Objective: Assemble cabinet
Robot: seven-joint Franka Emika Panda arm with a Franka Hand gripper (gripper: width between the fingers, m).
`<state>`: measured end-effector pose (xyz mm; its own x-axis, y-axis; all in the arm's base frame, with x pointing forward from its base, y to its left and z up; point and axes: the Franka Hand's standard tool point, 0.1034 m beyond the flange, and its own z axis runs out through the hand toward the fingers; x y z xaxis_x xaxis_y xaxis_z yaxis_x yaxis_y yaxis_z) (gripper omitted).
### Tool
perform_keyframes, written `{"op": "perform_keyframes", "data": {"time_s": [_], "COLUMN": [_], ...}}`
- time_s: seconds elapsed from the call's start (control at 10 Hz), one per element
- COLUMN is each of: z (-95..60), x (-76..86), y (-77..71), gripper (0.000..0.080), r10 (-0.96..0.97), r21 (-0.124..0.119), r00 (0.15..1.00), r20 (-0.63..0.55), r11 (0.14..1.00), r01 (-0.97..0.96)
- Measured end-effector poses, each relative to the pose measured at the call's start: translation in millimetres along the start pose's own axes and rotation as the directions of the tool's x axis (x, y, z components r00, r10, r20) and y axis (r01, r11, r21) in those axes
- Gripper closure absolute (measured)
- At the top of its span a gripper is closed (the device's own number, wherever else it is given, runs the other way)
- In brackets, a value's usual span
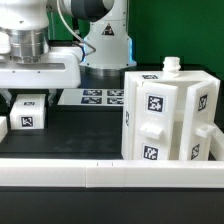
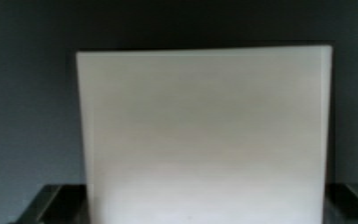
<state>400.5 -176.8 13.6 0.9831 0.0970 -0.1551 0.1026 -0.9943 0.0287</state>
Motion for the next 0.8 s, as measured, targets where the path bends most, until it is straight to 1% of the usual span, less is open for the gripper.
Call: {"op": "perform_keyframes", "data": {"time_s": [0.2,0.3,0.4,0.5,0.6,0.7,0.8], "z": [-0.9,-12.7,-31.9,-47.8,-62.5,-83.7,-104.7], "x": [0.1,0.8,2.5,3.8,7.3,10.5,15.1], "y": [-0.7,-5.9,-14.2,-21.6,-30.0,-43.6,-56.1], "gripper": [0.0238,0.0238,0.0236,0.0236,0.0236,0.0236,0.0236], "r10": [-0.002,-0.007,-0.013,-0.019,-0.014,0.004,0.031], "r21": [0.002,0.019,0.041,0.057,0.065,0.082,0.084], "r00": [1.000,1.000,1.000,1.000,1.000,1.000,0.999], "r20": [0.002,0.008,0.004,-0.002,-0.013,-0.023,-0.028], "r11": [1.000,1.000,0.999,0.998,0.998,0.997,0.996], "r01": [0.002,0.007,0.013,0.019,0.015,-0.002,-0.029]}}
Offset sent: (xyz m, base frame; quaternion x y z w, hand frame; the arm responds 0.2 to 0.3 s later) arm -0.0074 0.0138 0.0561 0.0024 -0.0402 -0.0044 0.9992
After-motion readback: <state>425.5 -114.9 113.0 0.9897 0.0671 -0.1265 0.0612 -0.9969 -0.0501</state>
